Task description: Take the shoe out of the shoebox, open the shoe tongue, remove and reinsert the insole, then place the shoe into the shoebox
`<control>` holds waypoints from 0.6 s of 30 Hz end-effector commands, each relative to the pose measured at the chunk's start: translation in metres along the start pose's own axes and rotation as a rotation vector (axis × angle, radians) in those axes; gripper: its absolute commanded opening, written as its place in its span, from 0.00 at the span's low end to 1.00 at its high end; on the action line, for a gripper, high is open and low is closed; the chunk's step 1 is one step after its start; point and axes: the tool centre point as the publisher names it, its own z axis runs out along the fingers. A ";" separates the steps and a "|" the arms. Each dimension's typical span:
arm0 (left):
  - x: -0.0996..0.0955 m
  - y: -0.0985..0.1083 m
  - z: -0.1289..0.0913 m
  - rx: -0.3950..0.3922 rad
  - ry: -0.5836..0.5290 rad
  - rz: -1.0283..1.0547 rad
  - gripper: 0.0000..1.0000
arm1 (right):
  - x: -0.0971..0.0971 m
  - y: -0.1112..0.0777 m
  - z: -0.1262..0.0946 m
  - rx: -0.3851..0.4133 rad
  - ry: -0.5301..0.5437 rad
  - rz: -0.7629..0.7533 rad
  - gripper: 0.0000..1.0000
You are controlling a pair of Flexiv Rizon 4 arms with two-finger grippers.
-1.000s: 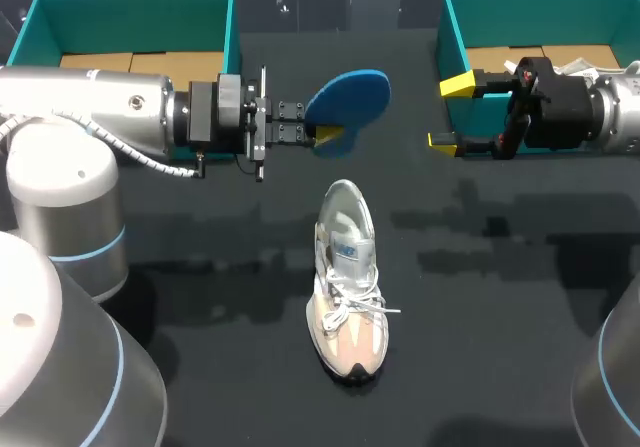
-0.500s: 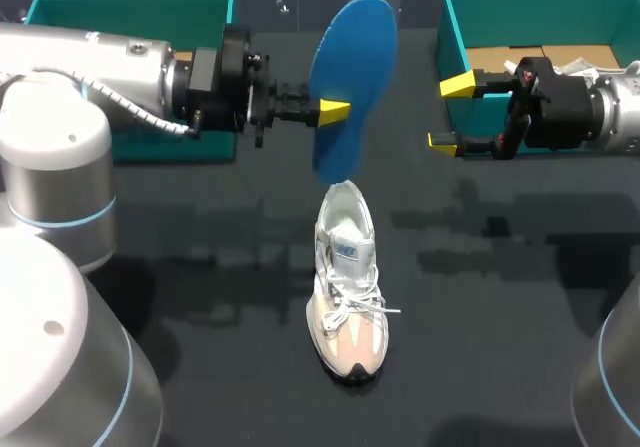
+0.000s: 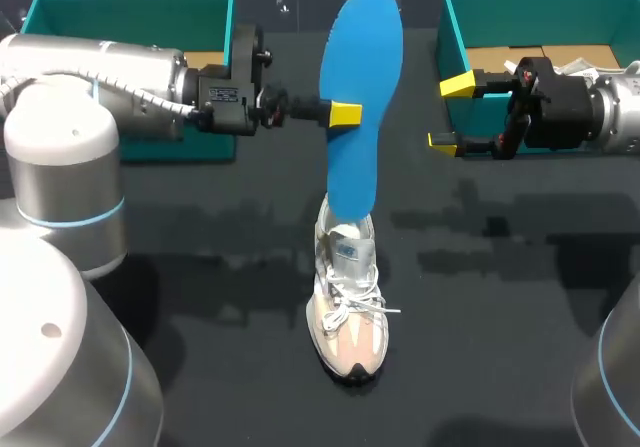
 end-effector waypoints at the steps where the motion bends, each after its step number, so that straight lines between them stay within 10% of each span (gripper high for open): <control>1: -0.001 0.002 0.003 0.047 0.010 -0.223 0.00 | 0.000 -0.001 0.000 -0.002 -0.002 0.000 1.00; 18: -0.022 0.010 0.015 0.013 -0.031 -0.601 0.00 | 0.000 -0.001 0.000 -0.002 -0.002 0.000 1.00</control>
